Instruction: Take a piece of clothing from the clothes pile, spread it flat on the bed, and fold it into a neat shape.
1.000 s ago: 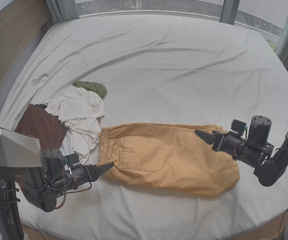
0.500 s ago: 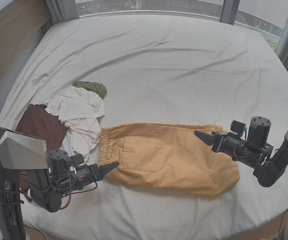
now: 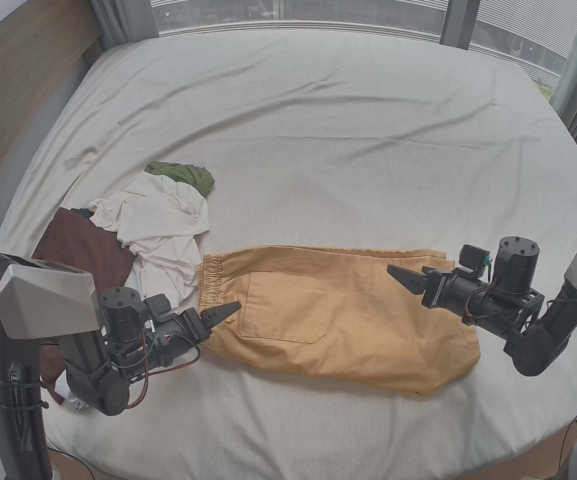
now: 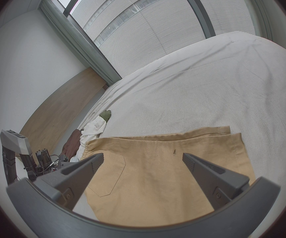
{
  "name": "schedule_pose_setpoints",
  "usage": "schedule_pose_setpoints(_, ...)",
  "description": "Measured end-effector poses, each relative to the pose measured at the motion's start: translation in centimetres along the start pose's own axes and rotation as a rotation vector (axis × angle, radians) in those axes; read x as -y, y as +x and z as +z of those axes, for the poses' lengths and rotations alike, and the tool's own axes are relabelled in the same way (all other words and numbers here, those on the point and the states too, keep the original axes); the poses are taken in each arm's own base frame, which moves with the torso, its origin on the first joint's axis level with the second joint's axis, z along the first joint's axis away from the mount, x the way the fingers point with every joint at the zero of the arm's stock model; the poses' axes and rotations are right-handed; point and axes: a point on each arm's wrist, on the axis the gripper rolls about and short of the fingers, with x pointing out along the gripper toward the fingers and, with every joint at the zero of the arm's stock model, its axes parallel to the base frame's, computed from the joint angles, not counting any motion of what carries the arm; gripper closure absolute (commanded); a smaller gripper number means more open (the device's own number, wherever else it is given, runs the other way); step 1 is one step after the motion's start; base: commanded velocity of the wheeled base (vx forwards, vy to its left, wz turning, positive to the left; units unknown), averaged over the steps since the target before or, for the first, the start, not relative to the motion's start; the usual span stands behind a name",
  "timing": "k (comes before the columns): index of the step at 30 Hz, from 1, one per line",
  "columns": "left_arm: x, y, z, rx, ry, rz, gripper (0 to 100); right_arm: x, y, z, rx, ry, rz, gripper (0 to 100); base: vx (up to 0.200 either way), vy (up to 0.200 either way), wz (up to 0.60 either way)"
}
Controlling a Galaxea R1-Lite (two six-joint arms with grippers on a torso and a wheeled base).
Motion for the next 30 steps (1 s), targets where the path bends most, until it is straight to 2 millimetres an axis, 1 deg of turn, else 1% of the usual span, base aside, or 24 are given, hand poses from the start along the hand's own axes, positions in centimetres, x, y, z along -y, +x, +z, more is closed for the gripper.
schedule_pose_setpoints(13, 0.3, 0.6, 0.1, 0.008, -0.001, -0.016, 0, 0.0, 0.1, -0.2, -0.007, 0.0, -0.001, 0, 0.0, 0.0, 0.0)
schedule_pose_setpoints(14, 0.3, 0.6, 0.1, 0.01, -0.001, -0.016, 100, 0.0, 0.1, -0.2, -0.007, 0.0, -0.001, 0, 0.0, 0.0, 0.0)
schedule_pose_setpoints(21, 0.2, 1.2, 0.6, 0.069, -0.021, 0.011, 100, 0.1, 0.1, -0.3, -0.008, 0.0, -0.001, 0, 0.0, 0.0, 0.0)
schedule_pose_setpoints(30, 0.2, 1.6, 0.0, 0.056, -0.019, 0.014, 100, 0.1, 0.1, -0.2, -0.007, 0.0, 0.0, 0, 0.0, 0.0, 0.0)
